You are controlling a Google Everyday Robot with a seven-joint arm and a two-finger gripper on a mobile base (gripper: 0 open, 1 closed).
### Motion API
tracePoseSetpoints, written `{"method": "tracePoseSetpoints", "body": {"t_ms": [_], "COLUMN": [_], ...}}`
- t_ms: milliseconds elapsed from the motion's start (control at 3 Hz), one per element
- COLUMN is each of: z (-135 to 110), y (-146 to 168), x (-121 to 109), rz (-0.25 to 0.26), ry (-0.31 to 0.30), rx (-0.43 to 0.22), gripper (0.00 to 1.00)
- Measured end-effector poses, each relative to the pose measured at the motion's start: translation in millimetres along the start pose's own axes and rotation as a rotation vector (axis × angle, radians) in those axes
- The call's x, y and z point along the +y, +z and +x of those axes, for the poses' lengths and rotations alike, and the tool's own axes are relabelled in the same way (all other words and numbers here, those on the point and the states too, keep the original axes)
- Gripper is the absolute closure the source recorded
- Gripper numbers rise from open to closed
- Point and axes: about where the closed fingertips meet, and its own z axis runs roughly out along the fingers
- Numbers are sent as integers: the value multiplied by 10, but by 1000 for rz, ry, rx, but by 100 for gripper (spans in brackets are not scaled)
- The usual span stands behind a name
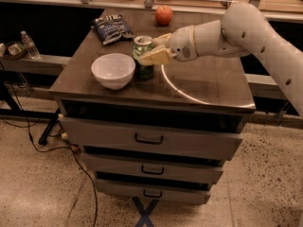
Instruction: Move green can near white bowl
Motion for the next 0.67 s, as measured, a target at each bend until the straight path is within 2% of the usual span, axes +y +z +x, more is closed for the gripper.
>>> {"method": "tracePoseSetpoints", "body": {"t_ms": [333,667], "z": [3,-51], "y": [-78,-335], "x": [-64,-204], "rz": [40,124], "ry": [-1,-12], "rx": [6,13], "gripper": [0,0]}}
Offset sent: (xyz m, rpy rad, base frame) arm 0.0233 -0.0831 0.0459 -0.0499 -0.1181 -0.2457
